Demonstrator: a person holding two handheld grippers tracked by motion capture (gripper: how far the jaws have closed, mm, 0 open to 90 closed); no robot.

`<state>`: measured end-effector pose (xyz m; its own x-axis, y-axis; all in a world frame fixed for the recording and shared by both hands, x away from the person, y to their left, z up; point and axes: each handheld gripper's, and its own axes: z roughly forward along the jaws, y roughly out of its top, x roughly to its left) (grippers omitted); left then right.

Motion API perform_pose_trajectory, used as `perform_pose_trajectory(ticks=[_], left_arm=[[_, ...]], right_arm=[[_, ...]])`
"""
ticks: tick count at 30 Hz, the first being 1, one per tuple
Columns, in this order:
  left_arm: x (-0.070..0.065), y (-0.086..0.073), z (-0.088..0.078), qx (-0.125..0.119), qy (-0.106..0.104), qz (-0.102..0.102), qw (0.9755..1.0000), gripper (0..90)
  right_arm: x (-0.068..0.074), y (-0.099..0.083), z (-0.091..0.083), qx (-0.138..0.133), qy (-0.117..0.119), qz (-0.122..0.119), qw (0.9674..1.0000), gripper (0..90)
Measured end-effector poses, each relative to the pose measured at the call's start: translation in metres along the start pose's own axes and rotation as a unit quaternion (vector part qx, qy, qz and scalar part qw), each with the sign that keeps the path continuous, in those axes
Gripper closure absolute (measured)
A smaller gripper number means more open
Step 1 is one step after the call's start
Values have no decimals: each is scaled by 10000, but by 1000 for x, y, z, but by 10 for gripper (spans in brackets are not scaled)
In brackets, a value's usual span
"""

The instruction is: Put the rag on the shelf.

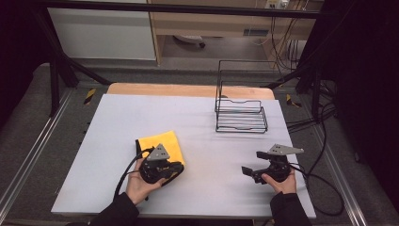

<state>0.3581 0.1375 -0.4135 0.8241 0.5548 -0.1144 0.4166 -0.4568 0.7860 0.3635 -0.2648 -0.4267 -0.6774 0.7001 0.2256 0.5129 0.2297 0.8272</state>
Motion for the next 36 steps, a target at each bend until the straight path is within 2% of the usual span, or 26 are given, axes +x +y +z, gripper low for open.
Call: perform_pose_trajectory(ticks=[2, 5, 9, 10, 12, 13, 14, 15, 16, 17, 19, 20, 21, 22, 23, 24, 25, 26, 28, 30, 31, 32, 33, 35, 36], left_arm=[[-8, 1, 3, -5, -118, 45, 9999, 829], [-20, 1, 9, 95, -166, 145, 9997, 825], [-23, -3, 17, 223, -73, 131, 9996, 797], [-22, -3, 17, 273, -74, 125, 9995, 736], [-23, -2, 16, 225, -75, 58, 9997, 649], [-23, -1, 13, 214, -45, 58, 9997, 649], [-22, 0, 10, 162, -12, 52, 9999, 594], [-22, 1, 5, 89, 25, 65, 9999, 501], [-20, 2, 0, 42, 51, 74, 10000, 501], [-17, 3, -5, 11, 104, 61, 9999, 426], [-8, 4, -16, -61, 215, -19, 9997, 344], [3, 1, -28, -112, 369, -123, 9992, 327], [3, 1, -28, -112, 369, -123, 9992, 308], [17, -4, -37, -124, 551, -235, 9981, 284], [17, -4, -37, -124, 551, -235, 9981, 261], [30, -10, -46, -128, 722, -349, 9967, 248], [30, -10, -46, -128, 722, -349, 9967, 229], [41, -15, -53, -127, 875, -451, 9951, 194], [53, -23, -61, -158, 1029, -582, 9929, 158], [62, -30, -68, -169, 1115, -697, 9912, 132], [62, -30, -68, -169, 1115, -697, 9912, 118], [66, -33, -71, -179, 1149, -743, 9904, 118], [70, -36, -74, -190, 1190, -784, 9896, 95], [78, -45, -81, -182, 1285, -843, 9880, 78], [78, -45, -81, -182, 1285, -843, 9880, 77]], right_arm=[[0, 0, 0, 7, 4, -7, 10000, 21], [2, 1, 2, 42, -11, -49, 10000, 23], [4, 2, 4, 72, -21, -89, 9999, 25], [6, 3, 5, 83, -35, -99, 9999, 27], [8, 5, 7, 81, -51, -116, 9999, 28], [8, 5, 7, 81, -51, -116, 9999, 28], [9, 7, 8, 69, -66, -121, 9999, 28], [11, 11, 11, 47, -80, -82, 9999, 31], [11, 11, 11, 47, -80, -82, 9999, 31], [14, 15, 15, -1, -120, -69, 9999, 31], [18, 21, 21, 10, -151, -76, 9999, 31], [20, 24, 25, 27, -139, -87, 9999, 31], [23, 27, 30, 41, -133, -98, 9999, 31], [26, 30, 34, 72, -102, -109, 9999, 31], [30, 33, 39, 94, -93, -167, 9998, 32], [33, 37, 45, 132, -70, -224, 9996, 32], [33, 37, 45, 132, -70, -224, 9996, 32], [39, 44, 57, 132, -36, -305, 9994, 36], [46, 52, 69, 168, -16, -336, 9993, 39], [54, 60, 83, 178, -17, -392, 9991, 39], [58, 64, 90, 198, 4, -398, 9990, 40], [58, 64, 90, 198, 4, -398, 9990, 40], [66, 72, 103, 245, 25, -441, 9987, 38], [71, 79, 116, 259, 23, -472, 9985, 39], [74, 83, 122, 266, 16, -460, 9986, 40]])
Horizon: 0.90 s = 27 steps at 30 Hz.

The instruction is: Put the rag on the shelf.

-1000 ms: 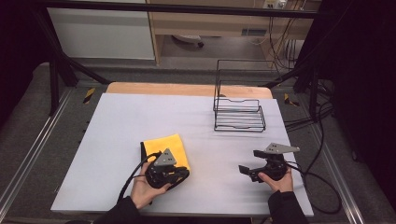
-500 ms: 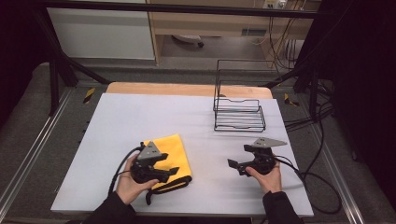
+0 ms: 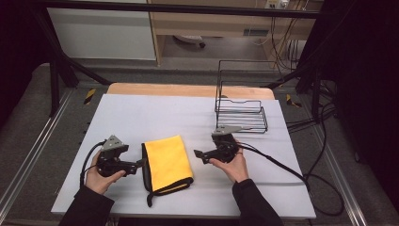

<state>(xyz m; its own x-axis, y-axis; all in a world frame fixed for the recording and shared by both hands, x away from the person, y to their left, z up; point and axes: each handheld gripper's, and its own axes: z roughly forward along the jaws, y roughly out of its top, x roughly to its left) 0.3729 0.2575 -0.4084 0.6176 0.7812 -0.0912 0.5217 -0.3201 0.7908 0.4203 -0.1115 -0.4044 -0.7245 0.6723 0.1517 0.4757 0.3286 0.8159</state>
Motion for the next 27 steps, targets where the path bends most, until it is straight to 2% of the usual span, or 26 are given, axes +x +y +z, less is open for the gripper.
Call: perform_pose_trajectory(ticks=[1, 2, 4, 6, 7, 9, 11, 12, 13, 16, 17, 21, 22, 25, 26, 27], left_arm=[[3, -2, -1, -2, 28, -4, 10000, 77], [5, -4, -3, 9, 52, -7, 10000, 74], [10, -8, -4, 3, 88, -62, 9999, 72], [13, -11, -5, 14, 90, -150, 9998, 78], [14, -13, -5, 17, 99, -170, 9998, 78], [15, -16, -5, 30, 136, -186, 9997, 92], [16, -17, -4, 42, 152, -221, 9996, 97], [17, -18, -4, 38, 169, -240, 9996, 97], [17, -18, -4, 36, 179, -250, 9995, 105], [17, -18, -4, 22, 198, -220, 9996, 106], [17, -18, -4, 21, 212, -218, 9995, 106], [19, -19, -3, 11, 231, -250, 9994, 108], [19, -19, -3, 19, 230, -236, 9995, 110], [18, -19, -3, 10, 230, -236, 9995, 111], [18, -19, -3, 11, 228, -229, 9995, 114], [18, -19, -3, 12, 228, -228, 9995, 114]], right_arm=[[0, 0, 0, 0, 0, 0, 10000, 40], [3, 6, 12, 8, 13, 41, 10000, 60], [4, 9, 18, 4, 66, 48, 10000, 79], [5, 15, 37, 45, 115, 104, 9999, 167], [5, 15, 37, 45, 115, 104, 9999, 167], [4, 19, 54, 91, 117, 153, 9998, 275], [3, 21, 64, 170, 84, 88, 9998, 320], [3, 21, 64, 170, 84, 88, 9998, 320], [1, 22, 74, 226, 80, 127, 9996, 368], [-2, 22, 83, 307, 57, 172, 9994, 409], [-5, 22, 91, 423, 70, 174, 9989, 441], [-5, 23, 99, 467, 138, 199, 9986, 497], [-4, 22, 103, 473, 196, 266, 9983, 535], [-4, 20, 106, 556, 155, 216, 9981, 572], [-3, 19, 109, 583, 207, 216, 9979, 623], [-3, 19, 109, 583, 207, 216, 9979, 623]])
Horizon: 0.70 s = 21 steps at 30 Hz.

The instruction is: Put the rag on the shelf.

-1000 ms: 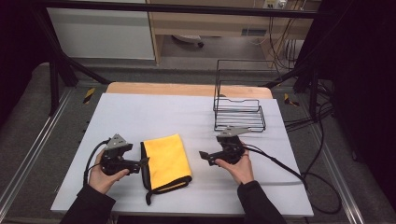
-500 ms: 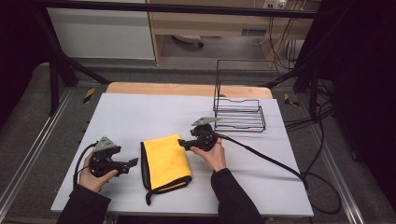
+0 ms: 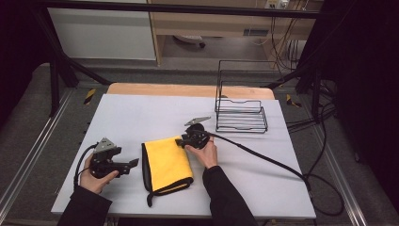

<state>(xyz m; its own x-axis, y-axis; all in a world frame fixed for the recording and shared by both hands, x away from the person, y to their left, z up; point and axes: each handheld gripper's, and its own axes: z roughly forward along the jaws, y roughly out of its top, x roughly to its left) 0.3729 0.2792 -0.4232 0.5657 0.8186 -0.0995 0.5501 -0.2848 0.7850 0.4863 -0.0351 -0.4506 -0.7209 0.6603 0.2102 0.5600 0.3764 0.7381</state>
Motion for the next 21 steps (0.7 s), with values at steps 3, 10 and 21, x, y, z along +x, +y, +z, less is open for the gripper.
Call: perform_pose_trajectory(ticks=[3, 10, 21], left_arm=[[0, 0, 0, 9, 3, -1, 10000, 118], [-1, -1, 1, 33, 7, 25, 10000, 122], [-2, 1, 0, -16, -23, -32, 10000, 125]], right_arm=[[0, -1, 3, 43, 96, 28, 9999, 705], [3, -1, 0, 81, 114, 248, 9996, 837], [7, -6, -33, 72, -339, 383, 9987, 840]])
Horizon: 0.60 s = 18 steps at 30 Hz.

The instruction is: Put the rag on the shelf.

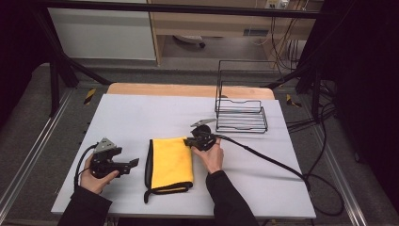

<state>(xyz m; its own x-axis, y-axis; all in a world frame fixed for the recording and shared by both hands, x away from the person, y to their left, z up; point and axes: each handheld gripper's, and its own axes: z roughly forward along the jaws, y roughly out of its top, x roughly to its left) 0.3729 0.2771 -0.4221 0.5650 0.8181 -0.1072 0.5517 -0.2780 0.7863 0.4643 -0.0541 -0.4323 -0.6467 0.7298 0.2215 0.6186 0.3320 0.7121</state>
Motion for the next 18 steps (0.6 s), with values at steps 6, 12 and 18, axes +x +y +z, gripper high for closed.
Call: perform_pose_trajectory(ticks=[6, 12, 18], left_arm=[[-1, 17, 9, -46, -47, -126, 9999, 143], [-4, 42, 40, 128, 116, -152, 9997, 253], [-4, 52, 68, 283, 28, -285, 9992, 376]], right_arm=[[-9, -10, -7, -128, -174, -59, 9997, 744], [-9, -11, -20, -551, -128, -163, 9983, 480], [-10, -13, -31, -545, -174, -310, 9979, 364]])
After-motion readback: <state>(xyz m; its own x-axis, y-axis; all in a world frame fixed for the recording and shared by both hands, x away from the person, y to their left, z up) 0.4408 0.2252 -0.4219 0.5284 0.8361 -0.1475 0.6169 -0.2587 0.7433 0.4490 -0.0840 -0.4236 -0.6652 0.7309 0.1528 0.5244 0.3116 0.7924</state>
